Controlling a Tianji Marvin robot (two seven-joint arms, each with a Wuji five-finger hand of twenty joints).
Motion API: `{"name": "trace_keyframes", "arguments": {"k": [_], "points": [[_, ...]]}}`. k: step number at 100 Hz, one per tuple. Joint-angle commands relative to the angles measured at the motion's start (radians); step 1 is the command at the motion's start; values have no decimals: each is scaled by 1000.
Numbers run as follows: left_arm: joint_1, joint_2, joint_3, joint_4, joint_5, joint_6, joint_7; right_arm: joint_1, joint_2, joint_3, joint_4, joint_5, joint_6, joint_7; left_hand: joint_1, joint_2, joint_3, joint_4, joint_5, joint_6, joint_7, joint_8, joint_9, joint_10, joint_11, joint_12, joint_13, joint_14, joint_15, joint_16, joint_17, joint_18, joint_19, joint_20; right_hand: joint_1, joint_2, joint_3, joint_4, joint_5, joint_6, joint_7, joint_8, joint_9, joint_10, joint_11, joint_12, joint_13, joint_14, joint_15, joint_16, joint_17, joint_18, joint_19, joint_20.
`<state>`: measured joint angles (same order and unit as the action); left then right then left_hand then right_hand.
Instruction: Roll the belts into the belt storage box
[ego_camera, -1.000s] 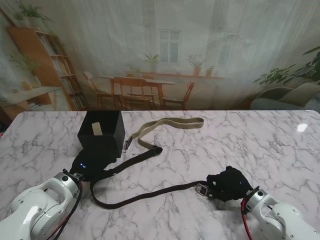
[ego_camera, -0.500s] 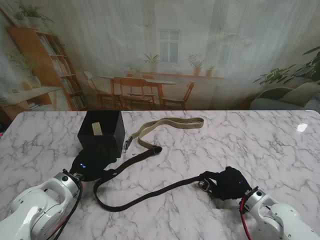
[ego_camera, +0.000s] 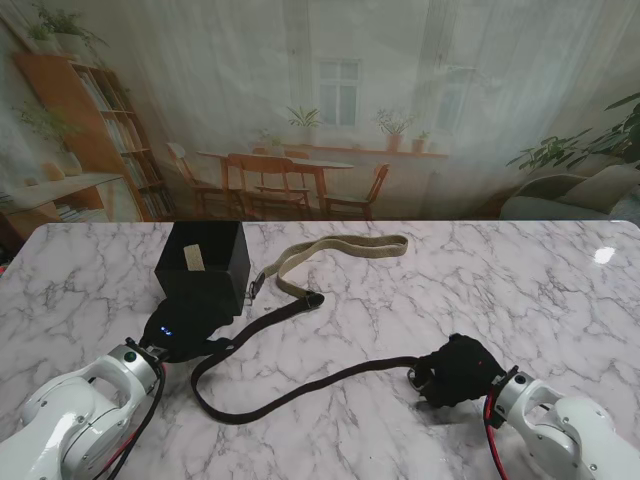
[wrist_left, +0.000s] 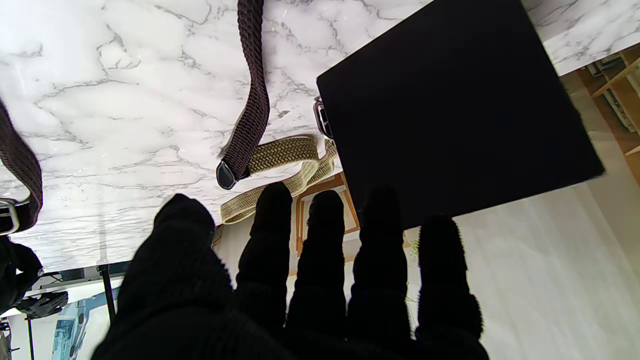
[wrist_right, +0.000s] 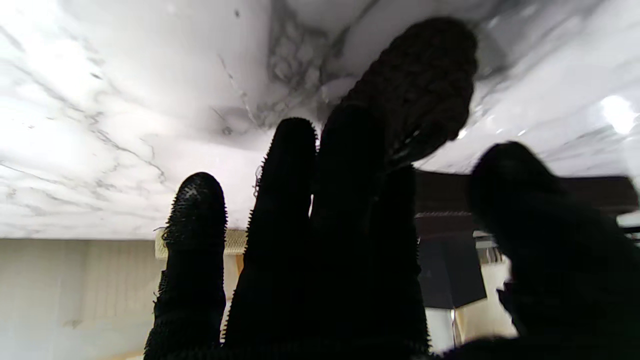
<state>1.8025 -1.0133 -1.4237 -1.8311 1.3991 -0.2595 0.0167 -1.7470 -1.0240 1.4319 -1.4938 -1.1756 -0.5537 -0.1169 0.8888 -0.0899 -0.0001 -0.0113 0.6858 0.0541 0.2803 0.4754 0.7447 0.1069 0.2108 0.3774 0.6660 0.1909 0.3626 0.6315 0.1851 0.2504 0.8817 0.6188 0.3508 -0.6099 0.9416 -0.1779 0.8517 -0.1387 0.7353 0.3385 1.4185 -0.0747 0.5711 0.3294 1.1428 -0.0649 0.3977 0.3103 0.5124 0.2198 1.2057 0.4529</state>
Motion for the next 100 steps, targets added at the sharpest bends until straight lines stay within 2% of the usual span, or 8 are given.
{"name": "trace_keyframes", "arguments": {"k": [1, 21, 40, 54, 73, 84, 92, 100], "points": [[-3, -1, 5, 5, -4, -2, -18, -19, 14, 14, -45, -1, -12, 50, 9, 37, -18, 2, -19, 19, -13, -7, 11, 22, 19, 11, 0, 17, 1, 9, -13, 38, -10, -9, -50, 27, -25, 33, 29, 146, 19, 67, -3, -71, -134, -44, -63, -101, -53, -29, -35, -16, -22, -16], [-3, -1, 3, 5, -8, -3, -18, -46, 34, 72, -178, 14, -47, 353, 9, 39, -18, 2, -19, 21, -13, -7, 10, 23, 18, 11, 0, 17, 1, 9, -14, 40, -11, -10, -24, 0, 24, 74, -184, 208, -65, 92, -175, -109, -279, -134, -231, -165, -136, -101, -123, -41, -108, -48], [-4, -2, 3, 6, -9, -2, -18, -48, 45, 77, -228, -20, -44, 461, 10, 39, -18, 2, -20, 21, -13, -8, 10, 22, 18, 11, 0, 17, 0, 9, -14, 40, -11, -10, 98, -83, 235, 105, -324, 226, -70, 99, -254, -154, -373, -183, -305, -210, -195, -135, -154, -94, -143, -83], [-5, -1, 4, 7, -9, -2, -18, -41, 46, 64, -205, -124, -54, 341, 11, 38, -18, 2, -19, 21, -13, -8, 12, 20, 19, 12, 1, 15, 1, 9, -13, 39, -11, -9, 228, -194, 319, 21, -289, 151, 7, 113, -167, -204, -382, -173, -235, -225, -175, -129, -83, -133, -100, -96], [-7, -1, 5, 9, -10, -3, -17, -24, 51, 27, -131, -218, -30, 120, 11, 37, -18, 1, -20, 19, -13, -8, 11, 20, 19, 12, 1, 16, 1, 9, -14, 40, -11, -9, 266, -240, 97, -118, -155, 66, 62, 90, -32, -188, -370, -103, -125, -171, -122, -111, 5, -163, -41, -104], [-8, -1, 7, 10, -10, -3, -19, -15, 56, 3, -91, -249, -3, 21, 12, 37, -18, 2, -21, 21, -13, -8, 11, 20, 20, 12, 0, 15, 1, 9, -13, 39, -10, -9, 265, -261, 69, -127, -107, -43, 152, -61, -15, -145, -272, -69, -79, -121, -61, -84, 31, -148, -15, -91], [-9, -1, 8, 10, -10, -3, -21, -7, 60, -13, -66, -268, 12, -36, 12, 37, -18, 2, -21, 21, -13, -8, 11, 21, 20, 12, 1, 15, 2, 10, -12, 40, -10, -9, 242, -224, 35, -125, -111, -191, 244, -40, -61, -83, -190, 32, -66, -59, -12, -15, 16, -110, -6, -66], [-11, -1, 10, 11, -10, -3, -23, -6, 59, -21, -52, -264, 27, -61, 13, 36, -18, 2, -21, 21, -13, -8, 11, 21, 21, 12, 1, 15, 2, 10, -13, 40, -10, -9, 225, -161, 0, -115, -80, -260, 312, -36, -132, -4, -107, 103, -70, 7, 17, 72, -21, -43, -17, -30]]}}
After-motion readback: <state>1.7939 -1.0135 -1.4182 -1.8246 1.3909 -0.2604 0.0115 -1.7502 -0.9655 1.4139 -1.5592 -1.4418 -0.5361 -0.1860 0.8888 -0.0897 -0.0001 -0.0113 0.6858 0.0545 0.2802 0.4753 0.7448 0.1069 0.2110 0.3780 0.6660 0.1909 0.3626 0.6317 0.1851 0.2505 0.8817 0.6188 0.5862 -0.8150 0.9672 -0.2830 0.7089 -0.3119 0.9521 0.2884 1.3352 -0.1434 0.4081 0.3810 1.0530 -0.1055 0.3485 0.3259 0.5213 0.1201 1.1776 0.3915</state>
